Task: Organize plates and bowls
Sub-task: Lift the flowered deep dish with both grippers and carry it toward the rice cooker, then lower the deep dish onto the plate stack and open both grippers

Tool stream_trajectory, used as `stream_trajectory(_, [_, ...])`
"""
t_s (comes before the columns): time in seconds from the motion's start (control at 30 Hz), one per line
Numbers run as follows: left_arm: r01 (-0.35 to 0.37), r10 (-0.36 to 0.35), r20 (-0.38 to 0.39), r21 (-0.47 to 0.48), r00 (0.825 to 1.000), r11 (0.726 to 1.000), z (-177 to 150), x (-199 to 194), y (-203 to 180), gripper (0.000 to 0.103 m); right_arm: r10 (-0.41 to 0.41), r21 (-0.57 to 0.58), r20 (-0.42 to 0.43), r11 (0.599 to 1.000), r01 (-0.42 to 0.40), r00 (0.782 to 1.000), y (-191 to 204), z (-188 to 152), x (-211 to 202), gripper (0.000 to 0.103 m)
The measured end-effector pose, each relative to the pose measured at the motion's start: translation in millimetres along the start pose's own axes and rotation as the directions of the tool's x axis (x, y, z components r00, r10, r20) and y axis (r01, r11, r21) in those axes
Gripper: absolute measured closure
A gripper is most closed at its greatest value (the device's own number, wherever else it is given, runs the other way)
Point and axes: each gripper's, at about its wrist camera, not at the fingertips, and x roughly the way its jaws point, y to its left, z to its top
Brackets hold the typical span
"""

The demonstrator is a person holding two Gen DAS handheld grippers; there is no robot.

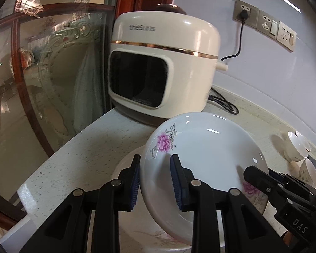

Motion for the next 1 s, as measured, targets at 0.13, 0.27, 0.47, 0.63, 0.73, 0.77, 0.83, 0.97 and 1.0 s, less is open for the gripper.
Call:
stream_trajectory(0.13, [-0.016,0.016,0.001,0.0,1.0,1.0,-0.9,-1.6,6.8,0.075,0.008,-0.019,-0.014,1.0,-0.008,1.0,7.6,-2.8,5.2,0.077])
stream_trajectory(0.27, [-0.031,0.031,-0.005,-0.001,1.0,1.0,-2.3,-3.7,13.1,0.075,0.01,-0.042,-0.027,0.999,-0.011,1.0,14.2,-5.6,10.0,0.077])
stream_trajectory(0.47, [-0.044,0.044,-0.02,0.005,0.999,0.999,-6.0,0.3,15.6,0.074,-0.007,-0.063,-0.048,0.998,0.004,0.999,19.6,-10.0,15.5,0.077])
stream_trajectory(0.63, [-0.051,0.051,-0.024,0.008,0.998,0.999,-6.4,3.4,17.4,0.074,-0.03,-0.085,-0.062,0.996,0.025,0.998,23.5,-12.7,20.2,0.077])
stream_trajectory(0.73, [-0.045,0.045,-0.03,0.005,0.999,0.999,-6.1,5.6,20.1,0.074,-0.031,-0.088,-0.064,0.996,0.025,0.997,24.4,-12.9,21.0,0.077])
stream_trajectory(0.77, [-0.045,0.045,-0.03,0.004,0.999,0.999,-6.1,6.0,21.0,0.074,-0.03,-0.088,-0.064,0.996,0.025,0.998,24.6,-12.9,21.0,0.077])
stream_trajectory(0.83, [-0.048,0.049,-0.028,0.007,0.998,0.999,-5.8,5.9,21.2,0.074,-0.036,-0.094,-0.065,0.995,0.03,0.997,26.6,-13.3,21.3,0.077])
stream_trajectory(0.97, [-0.055,0.055,-0.031,0.0,0.998,0.998,-4.8,8.1,24.5,0.074,-0.048,-0.108,-0.065,0.993,0.041,0.997,30.3,-12.6,24.6,0.077])
stream_trajectory(1.0, [-0.058,0.058,-0.031,-0.003,0.998,0.998,-4.9,8.3,26.0,0.074,-0.052,-0.11,-0.065,0.993,0.045,0.997,31.8,-12.3,26.0,0.077])
